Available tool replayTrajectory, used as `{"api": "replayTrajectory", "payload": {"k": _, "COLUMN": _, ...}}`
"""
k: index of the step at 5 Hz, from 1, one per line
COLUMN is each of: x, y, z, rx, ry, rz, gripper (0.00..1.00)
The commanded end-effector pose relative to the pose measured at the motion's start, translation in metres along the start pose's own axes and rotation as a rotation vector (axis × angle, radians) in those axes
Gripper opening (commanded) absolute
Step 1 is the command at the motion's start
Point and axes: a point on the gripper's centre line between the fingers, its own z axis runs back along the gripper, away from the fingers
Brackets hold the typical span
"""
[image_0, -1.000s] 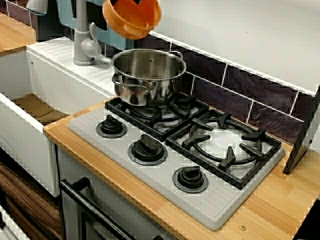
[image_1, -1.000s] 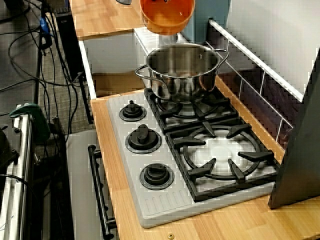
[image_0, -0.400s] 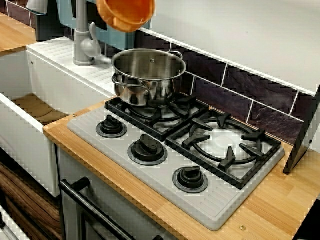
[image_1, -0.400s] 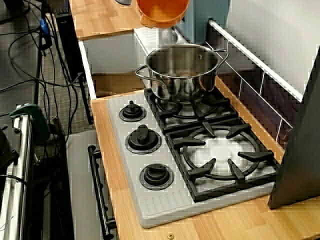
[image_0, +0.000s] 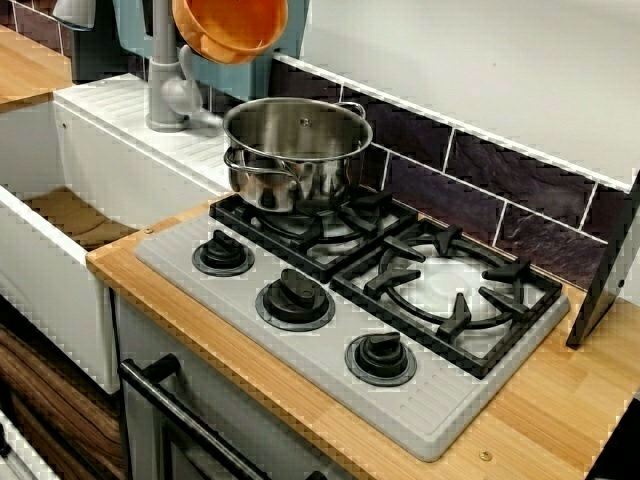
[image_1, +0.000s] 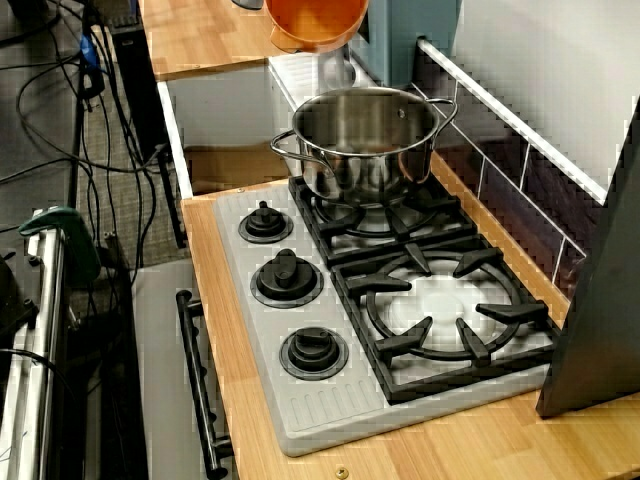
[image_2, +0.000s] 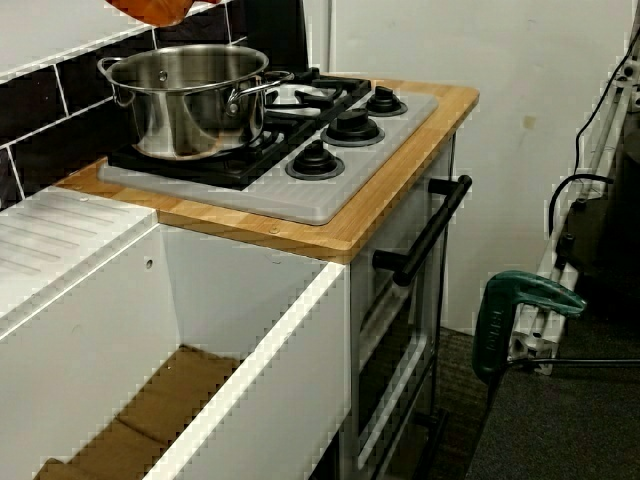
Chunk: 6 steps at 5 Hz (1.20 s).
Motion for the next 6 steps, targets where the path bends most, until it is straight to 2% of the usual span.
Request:
{"api": "replayTrajectory", "payload": {"k": 1, "x": -0.003, "y": 0.032, "z": 0.019, "rx": 0.064, "ry": -0.072, "rz": 0.087, "gripper": 0.0}}
{"api": "replayTrajectory", "payload": {"k": 2, "x": -0.004, "y": 0.038, "z": 0.018, "rx": 0.067, "ry": -0.072, "rz": 0.096, "gripper": 0.0}}
{"api": "replayTrajectory", "payload": {"k": 3, "x": -0.002, "y": 0.043, "z": 0.017, "rx": -0.036, "ry": -0.084, "rz": 0.146, "gripper": 0.0}}
{"api": "replayTrajectory", "payload": {"k": 4, "x": 0.013, "y": 0.036, "z": 0.018, "rx": -0.163, "ry": -0.08, "rz": 0.196, "gripper": 0.0}}
{"api": "replayTrajectory", "payload": {"k": 5, "x": 0.026, "y": 0.022, "z": 0.017, "rx": -0.334, "ry": -0.058, "rz": 0.173, "gripper": 0.0}}
{"api": "replayTrajectory", "payload": {"k": 6, "x": 0.036, "y": 0.003, "z": 0.023, "rx": -0.522, "ry": -0.064, "rz": 0.109, "gripper": 0.0}}
